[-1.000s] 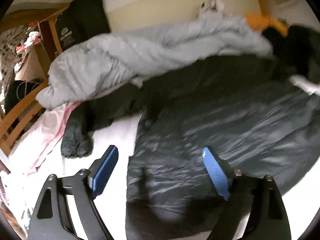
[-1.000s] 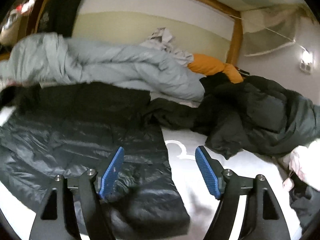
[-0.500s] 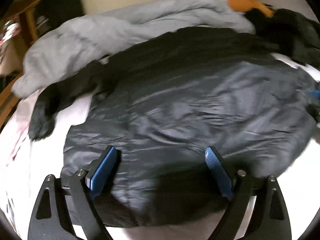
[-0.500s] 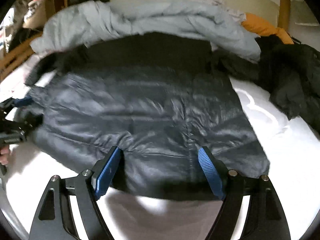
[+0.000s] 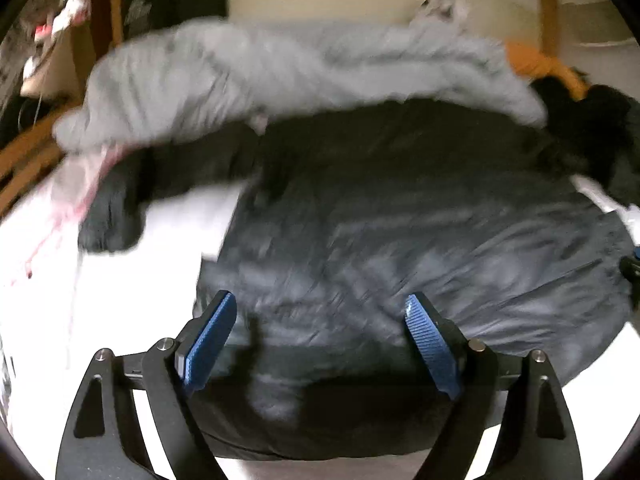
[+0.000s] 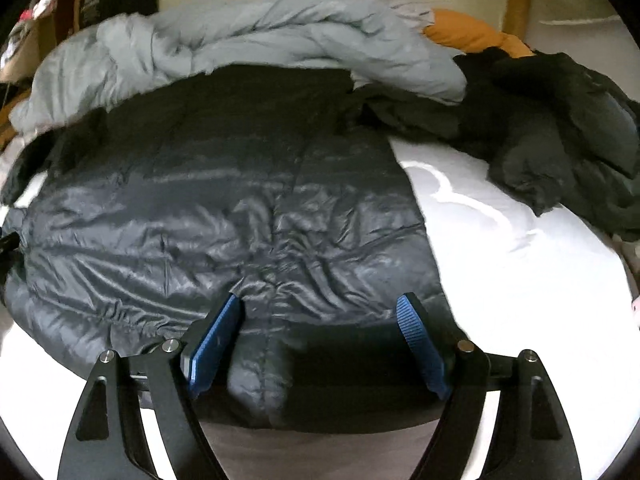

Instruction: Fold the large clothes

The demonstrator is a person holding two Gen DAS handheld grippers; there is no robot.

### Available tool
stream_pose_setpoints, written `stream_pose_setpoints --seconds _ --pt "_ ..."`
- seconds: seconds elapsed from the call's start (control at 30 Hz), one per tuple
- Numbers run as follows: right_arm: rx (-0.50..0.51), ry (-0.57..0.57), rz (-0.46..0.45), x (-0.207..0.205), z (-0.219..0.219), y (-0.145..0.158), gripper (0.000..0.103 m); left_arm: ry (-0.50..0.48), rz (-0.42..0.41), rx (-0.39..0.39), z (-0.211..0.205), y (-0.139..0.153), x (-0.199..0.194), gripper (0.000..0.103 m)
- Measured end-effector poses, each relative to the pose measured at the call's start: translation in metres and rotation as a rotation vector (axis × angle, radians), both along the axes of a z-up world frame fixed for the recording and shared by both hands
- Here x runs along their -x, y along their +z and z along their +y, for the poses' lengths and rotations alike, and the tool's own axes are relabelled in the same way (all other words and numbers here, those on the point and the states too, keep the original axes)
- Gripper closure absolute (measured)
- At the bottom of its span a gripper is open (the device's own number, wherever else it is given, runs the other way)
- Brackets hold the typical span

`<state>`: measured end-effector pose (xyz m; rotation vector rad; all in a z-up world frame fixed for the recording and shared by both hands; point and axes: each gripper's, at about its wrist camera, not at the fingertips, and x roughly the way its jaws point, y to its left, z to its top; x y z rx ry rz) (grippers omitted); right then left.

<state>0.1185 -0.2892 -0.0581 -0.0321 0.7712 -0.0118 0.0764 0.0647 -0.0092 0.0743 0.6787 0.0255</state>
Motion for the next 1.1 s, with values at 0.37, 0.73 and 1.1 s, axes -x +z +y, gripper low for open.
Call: stream_pose_setpoints --seconds 0.37,0.73,1.1 --pt "-0.061 -0.048 -0.203 0.032 -0.017 0.048 0.021 -0.092 -0.165 0.053 -0.006 0.048 0.034 0.017" --pt "-0.007 0.059 -0.212 0.041 0.017 0.049 0.021 -0.218 -0.119 0.019 -0.023 0.051 0.041 0.005" --pt "0.129 0.234 0.005 0.055 0.062 0.004 0.020 -0.348 0.161 -0.211 -0.073 -0.016 0.040 0.005"
